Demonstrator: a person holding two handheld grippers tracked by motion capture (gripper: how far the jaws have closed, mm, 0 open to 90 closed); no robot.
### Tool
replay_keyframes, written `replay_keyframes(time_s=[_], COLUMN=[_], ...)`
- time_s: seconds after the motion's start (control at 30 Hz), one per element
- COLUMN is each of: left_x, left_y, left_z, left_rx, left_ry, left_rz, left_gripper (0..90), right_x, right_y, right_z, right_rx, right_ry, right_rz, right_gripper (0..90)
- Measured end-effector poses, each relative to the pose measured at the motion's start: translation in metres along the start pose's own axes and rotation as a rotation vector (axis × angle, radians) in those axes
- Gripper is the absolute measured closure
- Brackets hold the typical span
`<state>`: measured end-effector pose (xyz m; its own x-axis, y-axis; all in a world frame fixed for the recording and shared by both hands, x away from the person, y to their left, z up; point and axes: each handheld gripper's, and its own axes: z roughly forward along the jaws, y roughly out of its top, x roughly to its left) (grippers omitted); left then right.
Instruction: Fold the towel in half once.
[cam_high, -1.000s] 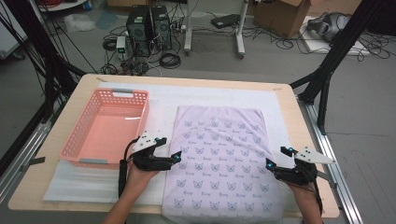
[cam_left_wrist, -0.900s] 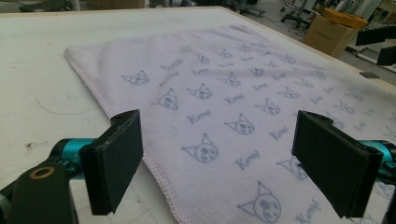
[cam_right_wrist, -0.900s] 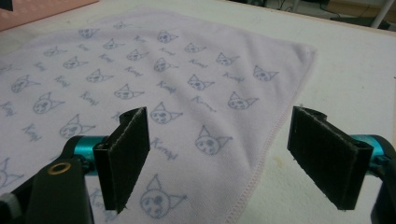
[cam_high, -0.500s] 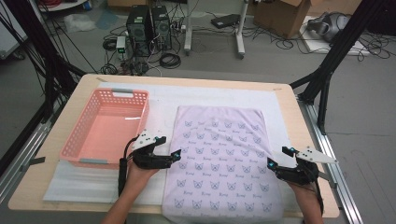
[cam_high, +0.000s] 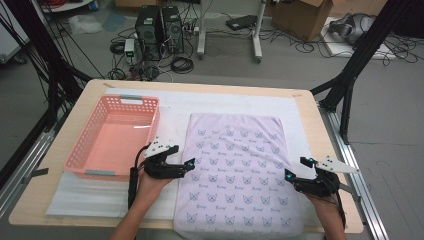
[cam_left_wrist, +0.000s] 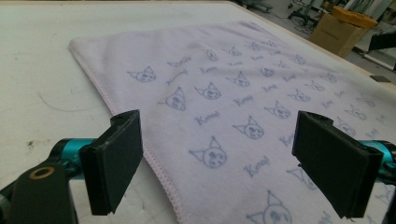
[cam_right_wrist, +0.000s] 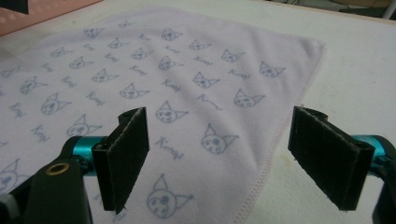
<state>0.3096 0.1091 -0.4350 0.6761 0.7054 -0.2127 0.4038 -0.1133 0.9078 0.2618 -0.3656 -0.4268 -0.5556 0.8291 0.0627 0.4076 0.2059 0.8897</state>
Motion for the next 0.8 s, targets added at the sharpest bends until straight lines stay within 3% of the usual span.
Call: replay_keyframes(time_s=[0.13,0.3,0.5,0.53,0.67,0.8], left_x=[0.001,0.008,0.017,0.020,0.024,0.030], left_y=[0.003,0.005,0.015,0.017,0.026,0.034], left_z=[0.009,0.022,0.031,0.033,0.041,0.047], left_rx=[-0.004,0.050,0.083,0.108,0.134,0.166], left_ry=[0.000,0.019,0.048,0.059,0.100,0.136], left_rz=[-0.008,-0.033,-0.059,-0.062,-0.064,-0.078], left_gripper=[17.1,17.9,17.8,17.8,18.1,23.6], right_x=[-0.003,-0.010,-0.022,-0.025,-0.033,-0.040], right_y=[0.002,0.005,0.009,0.009,0.008,0.009], right_z=[0.005,0.013,0.028,0.031,0.041,0.048], right_rx=[0.009,0.034,0.050,0.054,0.104,0.140], right_ry=[-0.001,-0.007,-0.002,-0.009,-0.014,-0.023], right_rz=[0.004,0.011,0.067,0.070,0.102,0.134], right_gripper=[19.2,19.2,19.2,19.2,19.2,19.3])
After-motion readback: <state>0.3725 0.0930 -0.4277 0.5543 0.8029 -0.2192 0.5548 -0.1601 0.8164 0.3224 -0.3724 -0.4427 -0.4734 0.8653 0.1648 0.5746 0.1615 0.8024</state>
